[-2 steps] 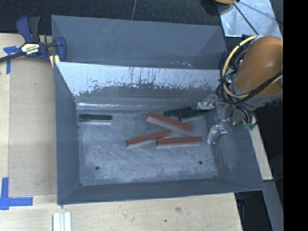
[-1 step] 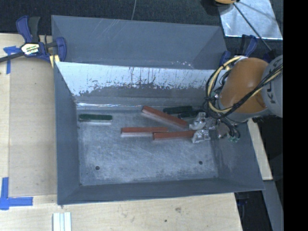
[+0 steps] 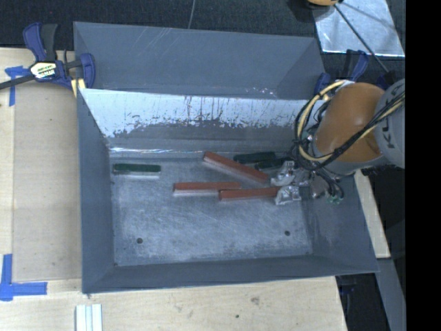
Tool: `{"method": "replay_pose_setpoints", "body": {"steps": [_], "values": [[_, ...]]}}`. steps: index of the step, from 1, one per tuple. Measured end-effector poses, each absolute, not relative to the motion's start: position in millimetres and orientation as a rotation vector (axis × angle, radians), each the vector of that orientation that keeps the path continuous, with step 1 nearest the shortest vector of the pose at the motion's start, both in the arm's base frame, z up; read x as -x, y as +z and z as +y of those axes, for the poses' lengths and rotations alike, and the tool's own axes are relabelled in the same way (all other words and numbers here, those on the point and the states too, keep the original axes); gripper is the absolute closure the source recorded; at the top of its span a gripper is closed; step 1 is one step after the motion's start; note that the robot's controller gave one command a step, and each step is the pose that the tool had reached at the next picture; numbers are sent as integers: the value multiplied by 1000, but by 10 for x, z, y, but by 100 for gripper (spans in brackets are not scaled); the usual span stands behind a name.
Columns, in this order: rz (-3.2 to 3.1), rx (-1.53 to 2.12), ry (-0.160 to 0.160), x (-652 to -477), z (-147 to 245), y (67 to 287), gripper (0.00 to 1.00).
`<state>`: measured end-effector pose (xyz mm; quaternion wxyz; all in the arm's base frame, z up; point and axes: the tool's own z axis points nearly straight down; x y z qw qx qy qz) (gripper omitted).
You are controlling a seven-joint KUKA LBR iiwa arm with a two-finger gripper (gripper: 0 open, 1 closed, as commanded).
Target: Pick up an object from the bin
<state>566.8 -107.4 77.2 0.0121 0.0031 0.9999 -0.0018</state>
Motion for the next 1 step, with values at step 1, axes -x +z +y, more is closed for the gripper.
{"method": "replay_pose_setpoints", "body": {"steps": [1], "values": [[3132, 98, -3, -5661, -1139, 2373, 100]]}}
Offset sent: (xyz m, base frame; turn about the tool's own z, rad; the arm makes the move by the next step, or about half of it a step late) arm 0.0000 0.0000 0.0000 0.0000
